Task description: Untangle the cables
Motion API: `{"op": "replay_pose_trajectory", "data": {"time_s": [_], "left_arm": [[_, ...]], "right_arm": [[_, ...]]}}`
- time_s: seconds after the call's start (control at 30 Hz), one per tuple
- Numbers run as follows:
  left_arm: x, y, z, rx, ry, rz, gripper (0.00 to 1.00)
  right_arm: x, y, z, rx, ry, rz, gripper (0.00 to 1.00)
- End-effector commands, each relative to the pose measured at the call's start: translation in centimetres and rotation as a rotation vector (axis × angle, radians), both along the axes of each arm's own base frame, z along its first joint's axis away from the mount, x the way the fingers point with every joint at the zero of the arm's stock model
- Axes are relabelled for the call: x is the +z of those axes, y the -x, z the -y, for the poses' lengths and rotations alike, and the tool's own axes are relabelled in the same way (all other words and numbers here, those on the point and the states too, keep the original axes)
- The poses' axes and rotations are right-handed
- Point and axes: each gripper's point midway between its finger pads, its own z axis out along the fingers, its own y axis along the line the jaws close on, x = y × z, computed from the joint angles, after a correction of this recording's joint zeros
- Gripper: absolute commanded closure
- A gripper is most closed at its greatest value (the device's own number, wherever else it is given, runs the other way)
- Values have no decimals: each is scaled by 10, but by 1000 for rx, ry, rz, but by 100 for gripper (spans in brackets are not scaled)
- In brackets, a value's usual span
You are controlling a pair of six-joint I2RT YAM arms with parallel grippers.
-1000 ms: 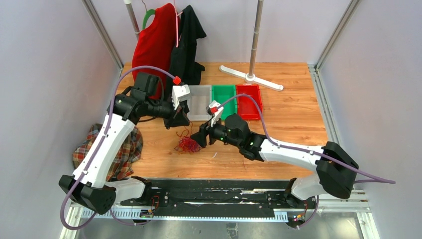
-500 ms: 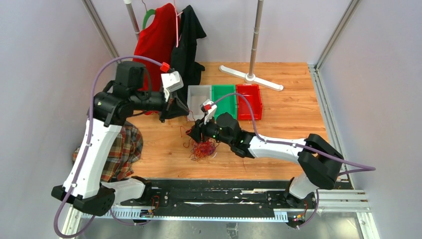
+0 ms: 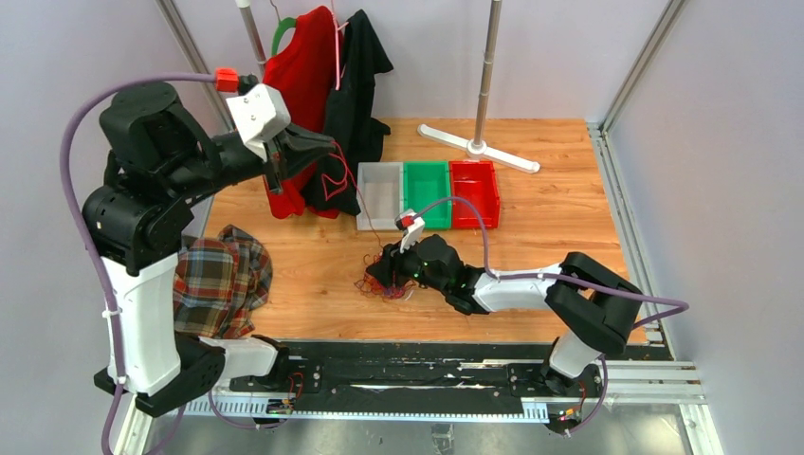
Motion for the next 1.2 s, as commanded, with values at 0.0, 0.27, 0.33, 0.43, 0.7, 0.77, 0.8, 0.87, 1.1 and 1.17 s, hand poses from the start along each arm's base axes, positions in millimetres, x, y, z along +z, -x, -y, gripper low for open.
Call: {"op": "replay_pose_trajectory", "data": {"time_s": [0.0,0.27,0.33,0.43,0.7,0.77,0.8,0.87,1.1,1.17], "left_arm": [[59,-9,-10,104,120,186,100],[143,-13,-46,310,385,473,100],[159,-8,-53,334,437,532,100],[178,-4,-60,355,498,576,100],[191,12,-60,314,535,611,100],[178,10,-56,301,504,576,100],[171,9,-54,294,487,563,100],[156,5,-48,280,454,525,100],[132,8,-37,218,415,455,100],[128,7,-36,211,401,442,100]], "right_arm": [[-11,4,-2,-16,-2,-15,53],[-28,8,4,-27,14,-53,49],[-31,10,6,-27,18,-61,48],[-35,11,7,-30,25,-72,49],[-31,12,8,-26,33,-83,51],[-15,11,11,-28,28,-50,47],[-5,10,13,-27,24,-28,45],[26,10,15,-17,0,29,40],[109,9,11,52,-45,211,36],[121,10,7,77,-51,233,37]]}}
